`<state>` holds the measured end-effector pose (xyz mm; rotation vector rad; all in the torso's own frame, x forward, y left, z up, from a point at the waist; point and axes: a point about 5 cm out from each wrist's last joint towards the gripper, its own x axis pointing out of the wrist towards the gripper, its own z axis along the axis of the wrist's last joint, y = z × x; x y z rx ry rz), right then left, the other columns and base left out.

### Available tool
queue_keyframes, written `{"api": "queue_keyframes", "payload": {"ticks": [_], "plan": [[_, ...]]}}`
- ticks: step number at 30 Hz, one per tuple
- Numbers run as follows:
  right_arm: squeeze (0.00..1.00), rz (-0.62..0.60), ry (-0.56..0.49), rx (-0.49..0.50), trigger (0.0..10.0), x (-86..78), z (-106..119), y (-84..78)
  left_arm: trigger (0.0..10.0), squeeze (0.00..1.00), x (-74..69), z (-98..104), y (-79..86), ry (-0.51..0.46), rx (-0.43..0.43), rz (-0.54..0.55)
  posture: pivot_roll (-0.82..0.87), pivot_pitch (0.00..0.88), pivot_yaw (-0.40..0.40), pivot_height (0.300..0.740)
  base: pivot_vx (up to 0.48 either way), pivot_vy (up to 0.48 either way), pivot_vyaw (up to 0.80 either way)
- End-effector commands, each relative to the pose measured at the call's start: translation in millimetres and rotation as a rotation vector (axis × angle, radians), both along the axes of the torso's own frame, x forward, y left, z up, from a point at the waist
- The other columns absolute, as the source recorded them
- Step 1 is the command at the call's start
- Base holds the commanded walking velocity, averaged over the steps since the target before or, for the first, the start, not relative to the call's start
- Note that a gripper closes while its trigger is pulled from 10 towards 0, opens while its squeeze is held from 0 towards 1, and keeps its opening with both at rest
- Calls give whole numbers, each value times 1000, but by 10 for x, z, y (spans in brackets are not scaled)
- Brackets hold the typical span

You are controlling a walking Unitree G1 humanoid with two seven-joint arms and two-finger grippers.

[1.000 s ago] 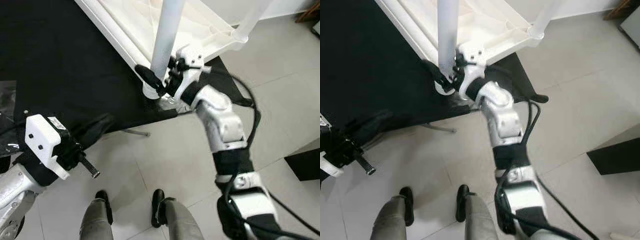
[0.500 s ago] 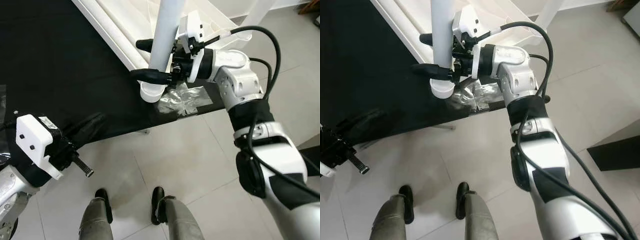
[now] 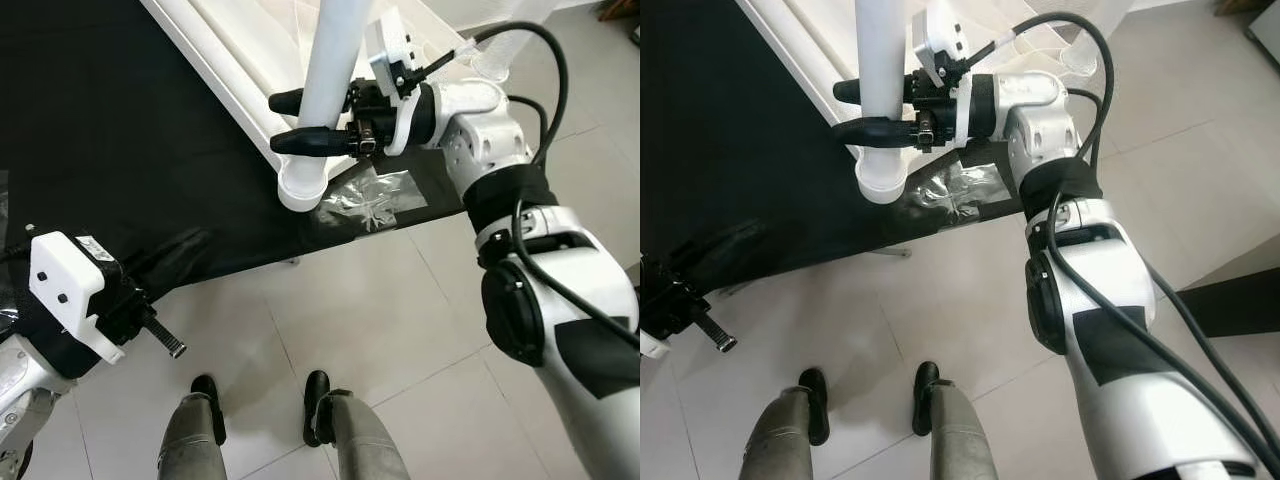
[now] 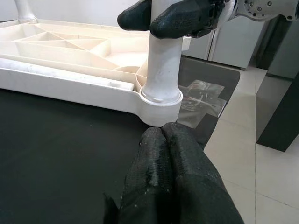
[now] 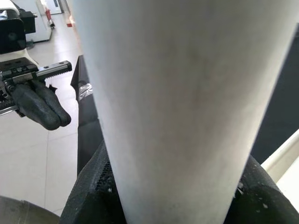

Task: Building children table

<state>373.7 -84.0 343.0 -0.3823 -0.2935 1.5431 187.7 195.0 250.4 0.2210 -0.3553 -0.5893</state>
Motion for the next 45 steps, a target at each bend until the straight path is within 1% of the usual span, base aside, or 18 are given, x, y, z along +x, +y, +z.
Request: {"api": "queue_keyframes", "payload": {"ticks": [1,5,8,9,12,13,14,16,20,21,22,23,26,27,28,35,39,45], "plan": [[0,-30,27,-27,0,32,-102,-6,10000,0,-52,1,-30,7,7,-21,133,437,-169,740,0,0,0],[0,-199,24,-31,0,125,-231,-31,10000,0,-59,3,-33,8,6,-21,125,443,-186,740,0,0,0],[0,-651,178,34,0,267,-797,65,10000,0,-67,-1,-19,11,4,-17,118,450,-168,740,0,0,0],[0,-734,238,64,0,186,-1022,182,10000,0,-61,-2,-11,14,2,-17,112,454,-165,740,0,0,0],[0,-764,315,113,0,17,-1193,395,10000,0,-42,-9,-8,17,0,-20,100,452,-150,740,0,0,0],[0,-750,359,183,0,-126,-1219,641,10000,0,-27,-23,-21,19,-6,-30,98,437,-143,740,0,0,0],[0,-750,359,183,0,-126,-1219,641,10000,0,-27,-23,-21,19,-6,-30,98,437,-143,740,0,0,0],[0,-672,362,282,0,-175,-1042,1050,10000,0,13,-48,-64,19,-13,-48,115,408,-147,740,0,0,0],[0,-606,330,351,0,-133,-761,1394,10000,0,38,-18,-76,-1,-13,-48,130,391,-160,740,0,0,0],[0,-596,322,370,4392,-133,-668,1492,10000,0,38,-5,-71,-9,-9,-43,136,386,-165,740,0,0,0],[0,-605,331,390,10000,-144,-605,1540,10000,0,35,2,-60,-15,-8,-35,140,383,-170,740,0,0,0],[0,-615,340,402,10000,-152,-576,1557,10000,0,33,3,-55,-17,-7,-30,139,380,-171,740,0,0,0],[0,-587,373,471,10000,-177,-518,1550,10000,0,34,-1,-50,-19,-5,-22,135,378,-170,740,0,0,0],[941,-550,385,509,10000,-226,-509,1505,10000,0,42,-4,-51,-19,-6,-20,125,379,-169,740,0,0,0],[1000,-510,397,536,10000,-284,-513,1458,10000,0,50,-7,-54,-20,-9,-16,125,379,-169,740,0,0,0],[1000,-349,399,594,10000,-539,-658,1158,10000,0,124,-48,-33,-18,-8,36,91,378,-161,740,0,0,0],[1000,-249,354,539,10000,-709,-854,836,10000,0,250,-66,107,-20,9,176,76,373,-153,740,0,0,0],[988,-425,289,478,10000,-729,-1054,400,10000,0,407,-121,294,-2,8,384,55,358,-140,740,0,0,0]]}}
